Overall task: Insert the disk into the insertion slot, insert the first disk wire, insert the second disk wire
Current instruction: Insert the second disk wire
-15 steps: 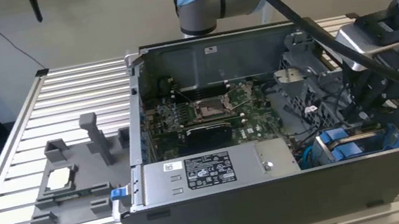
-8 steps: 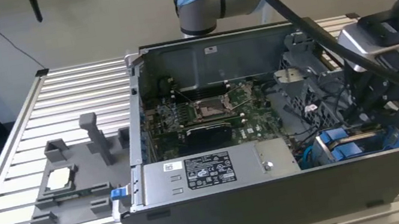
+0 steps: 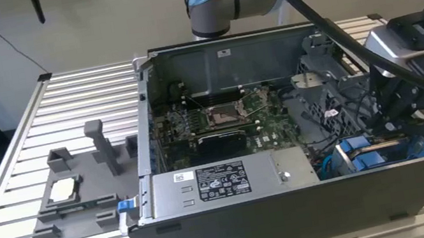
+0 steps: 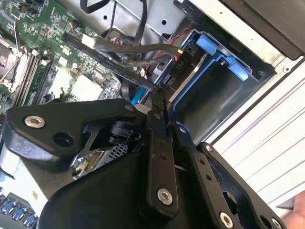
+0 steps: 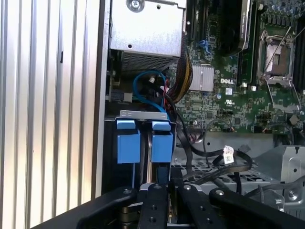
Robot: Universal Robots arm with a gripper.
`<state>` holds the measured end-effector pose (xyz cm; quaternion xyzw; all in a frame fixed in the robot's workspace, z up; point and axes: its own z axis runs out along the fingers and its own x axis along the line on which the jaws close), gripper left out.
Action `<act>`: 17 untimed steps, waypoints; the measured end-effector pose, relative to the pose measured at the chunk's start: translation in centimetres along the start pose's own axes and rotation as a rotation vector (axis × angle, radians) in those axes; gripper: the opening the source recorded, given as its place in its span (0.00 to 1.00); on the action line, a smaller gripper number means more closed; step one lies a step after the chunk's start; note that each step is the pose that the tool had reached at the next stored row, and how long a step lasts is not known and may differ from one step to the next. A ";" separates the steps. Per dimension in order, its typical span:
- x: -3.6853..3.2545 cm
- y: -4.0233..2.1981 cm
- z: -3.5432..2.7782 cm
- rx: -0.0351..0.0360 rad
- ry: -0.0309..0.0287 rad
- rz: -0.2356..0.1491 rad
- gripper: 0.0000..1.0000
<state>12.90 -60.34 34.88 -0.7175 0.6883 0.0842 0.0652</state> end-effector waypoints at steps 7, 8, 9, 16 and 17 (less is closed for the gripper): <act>0.27 -0.44 -0.05 -0.0047 -0.0004 0.004 0.15; 0.27 -0.44 -0.05 -0.0047 -0.0004 0.005 0.15; 0.27 -0.44 -0.05 -0.0047 -0.0004 0.005 0.15; 0.28 -0.45 0.01 -0.0063 -0.0180 0.007 0.15; 0.29 -0.45 0.09 -0.0075 -0.0189 0.012 0.15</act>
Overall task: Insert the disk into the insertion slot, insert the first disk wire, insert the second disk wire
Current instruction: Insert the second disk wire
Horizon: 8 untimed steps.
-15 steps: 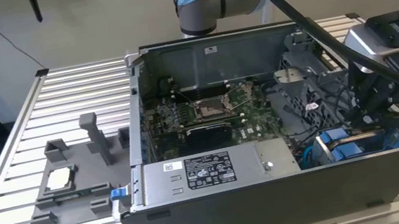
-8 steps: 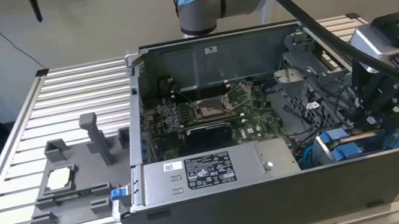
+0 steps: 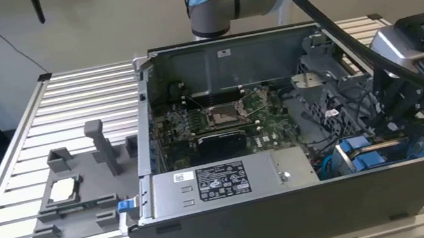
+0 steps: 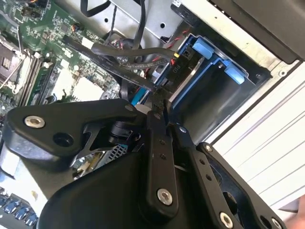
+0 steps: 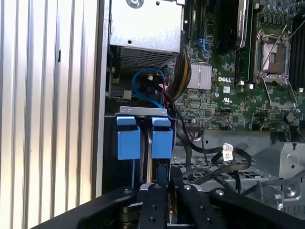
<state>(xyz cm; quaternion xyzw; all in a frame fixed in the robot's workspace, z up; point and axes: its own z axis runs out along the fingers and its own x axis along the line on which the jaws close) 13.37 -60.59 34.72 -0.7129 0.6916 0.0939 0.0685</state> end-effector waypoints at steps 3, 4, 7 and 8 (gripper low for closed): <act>0.04 -0.03 0.15 -0.0033 -0.0003 0.013 0.15; 0.04 -0.04 0.15 -0.0031 -0.0003 0.015 0.15; 0.05 -0.07 0.17 -0.0029 -0.0005 0.016 0.15; 0.05 -0.09 0.17 -0.0029 -0.0006 0.016 0.15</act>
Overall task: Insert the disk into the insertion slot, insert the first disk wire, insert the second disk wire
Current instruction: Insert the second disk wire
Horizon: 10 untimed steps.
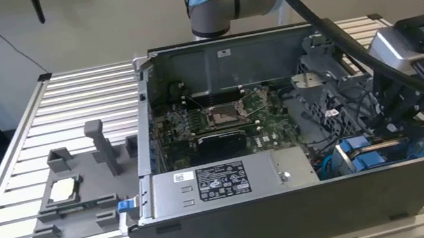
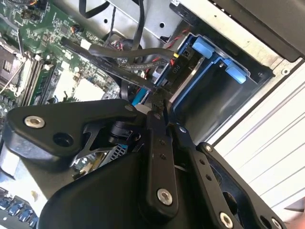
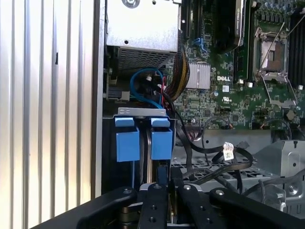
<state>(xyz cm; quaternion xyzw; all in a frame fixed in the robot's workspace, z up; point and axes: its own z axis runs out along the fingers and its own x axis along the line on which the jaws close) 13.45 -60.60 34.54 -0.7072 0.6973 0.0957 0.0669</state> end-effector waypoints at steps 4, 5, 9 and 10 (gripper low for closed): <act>0.01 -0.28 0.03 0.0000 -0.0001 0.000 0.15; 0.02 -0.32 0.05 0.0000 0.0000 0.000 0.15; 0.06 -0.32 0.21 -0.0004 0.0001 0.001 0.15; 0.07 -0.33 0.26 -0.0004 0.0000 0.001 0.15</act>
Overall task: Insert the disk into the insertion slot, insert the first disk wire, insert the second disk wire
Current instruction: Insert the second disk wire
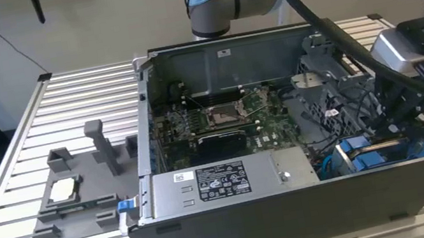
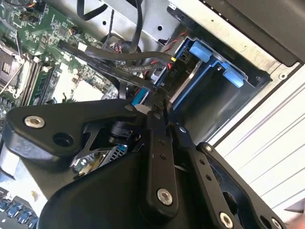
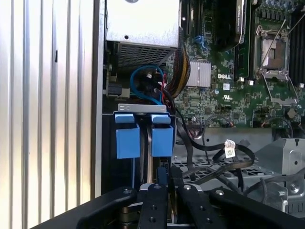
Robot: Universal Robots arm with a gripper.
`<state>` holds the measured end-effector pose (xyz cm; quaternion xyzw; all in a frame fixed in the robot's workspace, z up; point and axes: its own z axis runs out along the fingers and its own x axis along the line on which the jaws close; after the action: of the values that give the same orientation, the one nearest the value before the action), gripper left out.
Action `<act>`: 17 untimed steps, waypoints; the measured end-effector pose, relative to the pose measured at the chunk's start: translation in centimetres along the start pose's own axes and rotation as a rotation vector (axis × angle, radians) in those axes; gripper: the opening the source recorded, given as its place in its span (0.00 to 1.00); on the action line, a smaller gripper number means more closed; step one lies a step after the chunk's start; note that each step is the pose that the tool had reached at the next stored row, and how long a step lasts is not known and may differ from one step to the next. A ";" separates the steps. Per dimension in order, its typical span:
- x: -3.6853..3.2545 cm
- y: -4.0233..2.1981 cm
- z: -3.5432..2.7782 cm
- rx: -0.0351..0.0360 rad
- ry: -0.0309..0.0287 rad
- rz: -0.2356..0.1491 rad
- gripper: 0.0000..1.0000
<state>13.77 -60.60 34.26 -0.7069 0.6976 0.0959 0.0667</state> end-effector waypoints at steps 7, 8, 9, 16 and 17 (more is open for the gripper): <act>0.01 -0.01 0.12 0.0004 -0.0004 0.002 0.15; -0.03 -0.01 0.13 0.0004 -0.0005 0.002 0.15; -0.06 -0.01 0.13 0.0004 -0.0003 0.002 0.15; -0.17 -0.01 0.21 0.0005 -0.0001 0.002 0.15; -0.16 -0.01 0.22 0.0005 0.0000 0.002 0.15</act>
<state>13.77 -60.39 34.08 -0.7062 0.6983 0.0958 0.0668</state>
